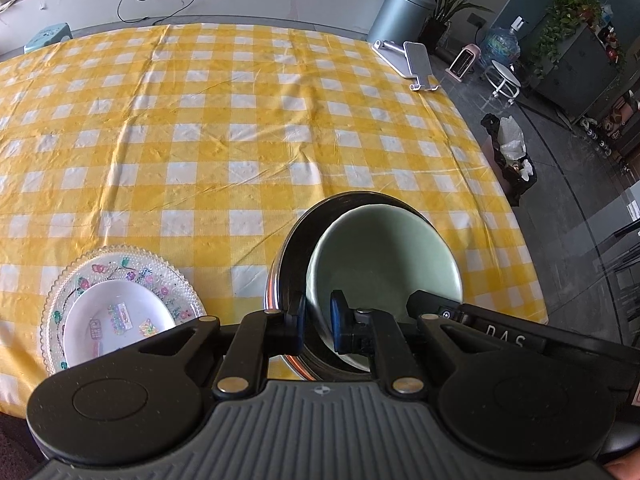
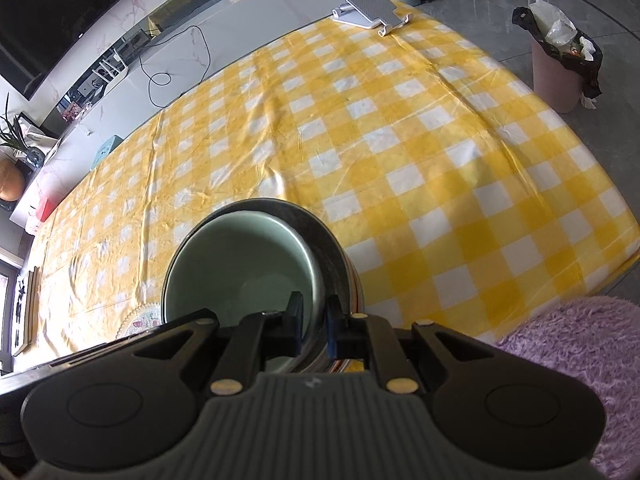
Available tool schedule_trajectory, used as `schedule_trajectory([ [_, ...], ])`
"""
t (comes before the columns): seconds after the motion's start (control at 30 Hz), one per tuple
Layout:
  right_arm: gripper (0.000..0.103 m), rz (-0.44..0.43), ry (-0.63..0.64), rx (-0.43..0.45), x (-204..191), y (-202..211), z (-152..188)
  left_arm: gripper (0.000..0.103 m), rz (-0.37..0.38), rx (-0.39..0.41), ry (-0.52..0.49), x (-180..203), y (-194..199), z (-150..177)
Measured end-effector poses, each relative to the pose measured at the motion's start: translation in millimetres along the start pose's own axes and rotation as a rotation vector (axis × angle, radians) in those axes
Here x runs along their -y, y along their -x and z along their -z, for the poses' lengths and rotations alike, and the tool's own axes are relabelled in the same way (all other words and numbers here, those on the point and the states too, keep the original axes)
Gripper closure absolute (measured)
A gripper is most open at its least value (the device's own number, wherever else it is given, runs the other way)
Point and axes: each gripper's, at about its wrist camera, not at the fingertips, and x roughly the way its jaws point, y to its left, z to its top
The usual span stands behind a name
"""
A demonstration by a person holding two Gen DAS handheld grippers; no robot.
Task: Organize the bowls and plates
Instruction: 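Lower the green bowl into the orange bowl and open both grippers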
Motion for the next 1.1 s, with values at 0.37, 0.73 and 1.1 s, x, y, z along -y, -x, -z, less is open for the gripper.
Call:
schedule_trajectory([
  [0.37, 0.087, -0.003, 0.002, 0.002, -1.2, -0.4, -2.1, 0.090, -0.041, -0.001, -0.057, 6.1, -0.3, -2.2],
  [0.73, 0.074, -0.041, -0.032, -0.011, -0.9, 6.4, -1.0, 0.087, -0.014, 0.010, -0.030, -0.3, 3.8, -1.7],
  [1.1, 0.065, -0.054, -0.027, 0.009, -3.6, 21.5, 3.0, 0.086, -0.014, 0.021, -0.037, 0.3, 5.0, 1.3],
])
